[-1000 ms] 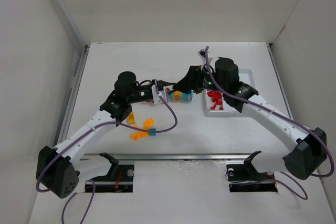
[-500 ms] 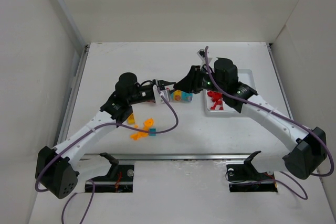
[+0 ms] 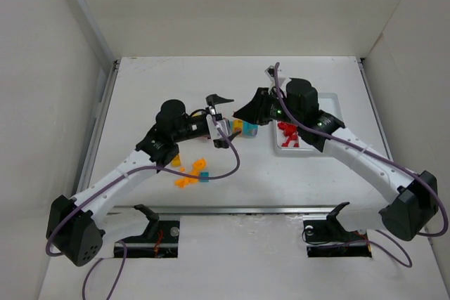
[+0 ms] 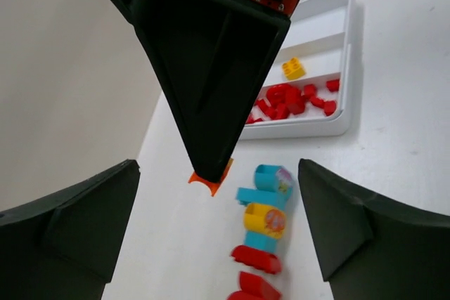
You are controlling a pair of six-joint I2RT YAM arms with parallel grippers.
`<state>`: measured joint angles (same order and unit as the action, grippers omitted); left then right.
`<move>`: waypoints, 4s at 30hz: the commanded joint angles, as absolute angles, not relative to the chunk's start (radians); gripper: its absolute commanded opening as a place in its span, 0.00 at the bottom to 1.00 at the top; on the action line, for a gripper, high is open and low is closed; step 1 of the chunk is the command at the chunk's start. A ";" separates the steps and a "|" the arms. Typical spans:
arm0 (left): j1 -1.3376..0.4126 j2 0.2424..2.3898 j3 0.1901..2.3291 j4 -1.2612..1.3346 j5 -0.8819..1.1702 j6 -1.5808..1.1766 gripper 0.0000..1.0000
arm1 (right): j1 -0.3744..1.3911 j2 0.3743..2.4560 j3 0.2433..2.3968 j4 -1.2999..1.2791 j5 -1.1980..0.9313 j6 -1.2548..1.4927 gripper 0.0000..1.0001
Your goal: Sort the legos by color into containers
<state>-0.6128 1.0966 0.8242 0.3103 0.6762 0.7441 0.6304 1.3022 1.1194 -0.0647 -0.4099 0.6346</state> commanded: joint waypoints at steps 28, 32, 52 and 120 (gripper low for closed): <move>-0.624 0.885 0.592 0.284 0.219 0.603 1.00 | 0.381 2.010 1.568 -0.756 0.942 0.417 0.00; -0.624 0.876 0.583 0.314 0.210 0.612 1.00 | 0.351 2.055 1.577 -0.735 0.847 0.384 0.01; -0.624 0.876 0.574 0.333 0.201 0.649 1.00 | 0.351 2.062 1.568 -0.723 0.729 0.344 0.50; -0.407 1.284 0.578 -0.446 0.132 1.836 0.56 | 0.689 1.456 1.213 -0.466 0.184 0.186 0.73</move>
